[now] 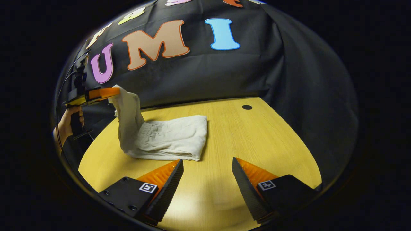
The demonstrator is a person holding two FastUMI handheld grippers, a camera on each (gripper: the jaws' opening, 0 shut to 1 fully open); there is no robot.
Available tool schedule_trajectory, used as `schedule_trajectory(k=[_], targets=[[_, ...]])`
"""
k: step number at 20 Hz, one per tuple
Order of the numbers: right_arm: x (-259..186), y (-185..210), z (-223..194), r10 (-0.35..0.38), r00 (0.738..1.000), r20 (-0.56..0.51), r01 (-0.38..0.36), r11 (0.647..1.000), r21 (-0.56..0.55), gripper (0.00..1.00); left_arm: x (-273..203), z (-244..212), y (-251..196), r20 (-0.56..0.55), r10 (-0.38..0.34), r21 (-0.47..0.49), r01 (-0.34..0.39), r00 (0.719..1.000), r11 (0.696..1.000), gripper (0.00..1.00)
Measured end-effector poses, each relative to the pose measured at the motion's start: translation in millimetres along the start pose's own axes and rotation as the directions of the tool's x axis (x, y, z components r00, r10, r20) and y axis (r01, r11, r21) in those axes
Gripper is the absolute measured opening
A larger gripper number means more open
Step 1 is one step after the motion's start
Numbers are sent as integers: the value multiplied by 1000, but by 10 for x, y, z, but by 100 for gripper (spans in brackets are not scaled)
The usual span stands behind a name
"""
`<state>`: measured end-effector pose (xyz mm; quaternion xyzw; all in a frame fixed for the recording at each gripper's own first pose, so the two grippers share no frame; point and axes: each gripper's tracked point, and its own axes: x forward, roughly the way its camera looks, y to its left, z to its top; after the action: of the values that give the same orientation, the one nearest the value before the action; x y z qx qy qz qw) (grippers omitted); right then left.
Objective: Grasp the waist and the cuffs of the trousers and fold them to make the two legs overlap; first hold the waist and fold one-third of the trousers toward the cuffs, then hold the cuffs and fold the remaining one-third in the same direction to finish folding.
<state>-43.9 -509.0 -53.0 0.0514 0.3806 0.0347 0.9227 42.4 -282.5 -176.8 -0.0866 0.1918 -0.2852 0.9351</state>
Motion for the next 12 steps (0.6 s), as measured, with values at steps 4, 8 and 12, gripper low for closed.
schedule_trajectory(k=[4, 8, 12], targets=[[-115, -248, -89, -28, 1000, -10, 28, 999, 15, 98, 280, -241, -517, -54, -69, 17, 70, 996, 997, 0], [-215, -453, -214, -44, 999, -26, 45, 998, 39, 94, 491, -767, -917, -144, -132, 40, 139, 981, 990, 0], [-248, -530, -368, -42, 998, -52, 43, 999, 24, 98, 548, -1232, -1131, -226, -159, 82, 182, 961, 980, 0]])
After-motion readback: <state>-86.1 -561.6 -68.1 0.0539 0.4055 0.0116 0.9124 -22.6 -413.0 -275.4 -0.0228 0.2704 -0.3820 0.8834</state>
